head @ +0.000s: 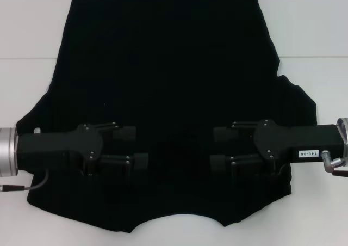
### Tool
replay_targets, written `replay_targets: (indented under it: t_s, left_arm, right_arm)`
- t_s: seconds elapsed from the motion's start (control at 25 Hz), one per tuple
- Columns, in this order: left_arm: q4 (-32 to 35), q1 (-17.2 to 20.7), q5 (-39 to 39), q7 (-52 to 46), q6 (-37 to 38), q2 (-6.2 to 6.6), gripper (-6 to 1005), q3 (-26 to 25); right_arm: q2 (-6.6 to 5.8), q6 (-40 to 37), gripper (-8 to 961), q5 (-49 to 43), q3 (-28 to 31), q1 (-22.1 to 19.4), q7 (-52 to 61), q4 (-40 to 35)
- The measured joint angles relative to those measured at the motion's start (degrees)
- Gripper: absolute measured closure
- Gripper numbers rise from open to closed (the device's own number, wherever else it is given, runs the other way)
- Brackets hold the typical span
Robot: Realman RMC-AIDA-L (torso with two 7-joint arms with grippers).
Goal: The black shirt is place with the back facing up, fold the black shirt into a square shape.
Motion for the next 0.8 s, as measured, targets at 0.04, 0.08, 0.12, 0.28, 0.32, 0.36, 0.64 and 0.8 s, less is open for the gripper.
replay_targets:
  t_s: [0.04, 0.08, 0.12, 0.28, 0.32, 0.36, 0.64, 0.8]
  left_arm:
    - [0.0, 0.05, 0.0, 0.01, -0.02, 0.0, 91, 0.01]
    - [0.0, 0.1, 0.0, 0.01, -0.04, 0.0, 92, 0.01]
    - [0.0, 0.11, 0.0, 0.01, -0.04, 0.0, 92, 0.01]
    - [0.0, 0.15, 0.0, 0.01, -0.05, 0.01, 91, 0.0]
    - [0.0, 0.14, 0.01, 0.01, -0.05, 0.01, 91, 0.0]
    - [-0.01, 0.13, 0.01, 0.01, -0.05, 0.01, 91, -0.01]
    - [0.16, 0.2, 0.01, -0.2, -0.69, 0.0, 92, -0.38]
    - [1.78, 1.66, 0.01, -1.32, -3.45, 0.21, 92, -1.82]
  right_arm:
    - [0.02, 0.14, 118, 0.0, 0.0, -0.02, 0.01, 0.0]
    - [0.05, 0.26, 118, 0.0, 0.0, -0.06, 0.01, 0.0]
    - [0.08, 0.31, 118, 0.0, 0.0, -0.1, 0.02, 0.0]
    - [0.2, 0.32, 118, 0.01, -0.07, -0.09, 0.03, 0.0]
    - [0.21, 0.32, 118, 0.0, -0.14, -0.05, 0.04, 0.0]
    - [0.22, 0.31, 117, 0.01, -0.2, -0.02, 0.04, 0.0]
    - [0.22, 0.36, 117, 0.01, -0.22, 0.0, 0.04, 0.0]
    - [0.56, 0.4, 117, 0.48, 0.51, 0.03, 0.04, 0.0]
